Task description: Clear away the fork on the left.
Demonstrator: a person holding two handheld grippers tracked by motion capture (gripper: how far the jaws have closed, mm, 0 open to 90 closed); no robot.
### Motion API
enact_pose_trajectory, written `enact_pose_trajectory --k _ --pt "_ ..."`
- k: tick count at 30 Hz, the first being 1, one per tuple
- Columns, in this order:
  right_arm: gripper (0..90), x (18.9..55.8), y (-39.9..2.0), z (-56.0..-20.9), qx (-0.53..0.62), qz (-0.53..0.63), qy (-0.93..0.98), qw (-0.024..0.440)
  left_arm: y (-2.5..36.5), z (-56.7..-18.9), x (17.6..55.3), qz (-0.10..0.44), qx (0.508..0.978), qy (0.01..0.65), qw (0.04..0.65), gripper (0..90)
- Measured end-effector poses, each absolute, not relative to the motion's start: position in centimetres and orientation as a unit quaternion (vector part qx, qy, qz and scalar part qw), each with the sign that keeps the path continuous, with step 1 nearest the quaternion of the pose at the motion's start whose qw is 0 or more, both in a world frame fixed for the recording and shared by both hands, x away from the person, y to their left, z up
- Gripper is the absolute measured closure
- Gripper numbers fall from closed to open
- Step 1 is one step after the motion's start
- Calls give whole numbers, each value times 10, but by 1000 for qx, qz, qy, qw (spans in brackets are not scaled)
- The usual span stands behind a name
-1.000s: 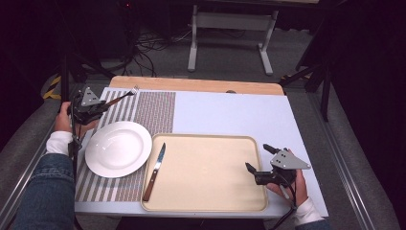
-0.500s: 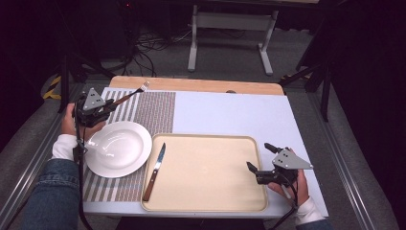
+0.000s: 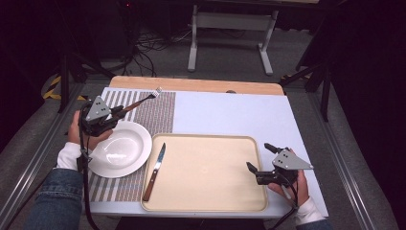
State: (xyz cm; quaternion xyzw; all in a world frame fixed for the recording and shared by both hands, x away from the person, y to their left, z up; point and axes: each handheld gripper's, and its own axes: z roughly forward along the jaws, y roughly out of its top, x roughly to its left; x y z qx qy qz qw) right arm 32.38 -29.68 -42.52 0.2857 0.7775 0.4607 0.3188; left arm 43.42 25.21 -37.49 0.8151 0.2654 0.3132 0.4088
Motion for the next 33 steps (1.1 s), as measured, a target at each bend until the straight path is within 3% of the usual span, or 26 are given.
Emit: enact_pose_trajectory --k 17,33 --pt "108 322 -293 -427 280 459 782 315 189 -388 363 264 857 162 412 755" --pt "107 323 -292 -429 276 458 786 312 166 -416 325 217 876 152 403 754"
